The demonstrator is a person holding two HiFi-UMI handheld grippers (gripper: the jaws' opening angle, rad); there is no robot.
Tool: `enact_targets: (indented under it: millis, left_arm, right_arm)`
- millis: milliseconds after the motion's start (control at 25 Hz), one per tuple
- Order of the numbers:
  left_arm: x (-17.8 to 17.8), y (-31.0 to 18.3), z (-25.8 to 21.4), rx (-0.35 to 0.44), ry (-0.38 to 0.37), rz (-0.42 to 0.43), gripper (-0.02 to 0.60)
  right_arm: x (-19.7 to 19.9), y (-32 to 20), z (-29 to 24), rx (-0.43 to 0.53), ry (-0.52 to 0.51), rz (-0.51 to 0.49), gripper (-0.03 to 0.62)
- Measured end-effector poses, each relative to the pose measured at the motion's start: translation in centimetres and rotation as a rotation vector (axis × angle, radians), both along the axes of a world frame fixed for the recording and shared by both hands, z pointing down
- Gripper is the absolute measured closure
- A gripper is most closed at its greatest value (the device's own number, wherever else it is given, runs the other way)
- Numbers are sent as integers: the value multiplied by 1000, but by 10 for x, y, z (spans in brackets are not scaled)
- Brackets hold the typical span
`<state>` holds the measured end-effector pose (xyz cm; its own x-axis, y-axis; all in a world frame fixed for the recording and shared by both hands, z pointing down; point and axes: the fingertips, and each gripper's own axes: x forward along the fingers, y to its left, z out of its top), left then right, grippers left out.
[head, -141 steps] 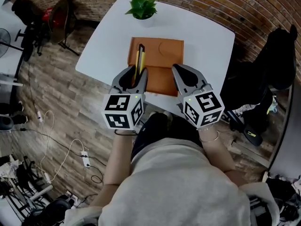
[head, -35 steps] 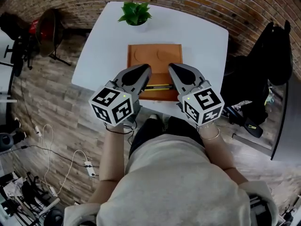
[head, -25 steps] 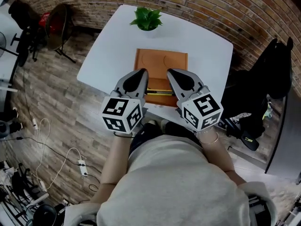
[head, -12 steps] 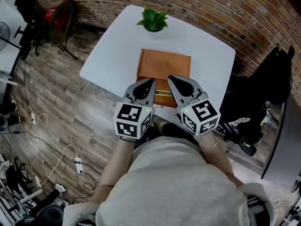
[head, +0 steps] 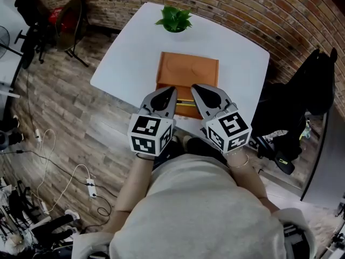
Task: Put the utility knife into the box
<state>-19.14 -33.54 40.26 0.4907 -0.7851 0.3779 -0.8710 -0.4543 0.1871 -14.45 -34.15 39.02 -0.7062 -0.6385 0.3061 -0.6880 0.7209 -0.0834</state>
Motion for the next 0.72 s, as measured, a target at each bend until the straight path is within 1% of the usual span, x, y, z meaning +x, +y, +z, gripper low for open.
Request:
enact_targets:
  millis: [200, 720]
  left_arm:
    - [4, 2, 0, 2, -4, 10, 575]
    - [10, 4, 0, 3, -24, 39, 575]
  right_arm:
    - [8, -3, -4, 16, -8, 38, 595]
    - [9, 3, 3, -13, -18, 45, 595]
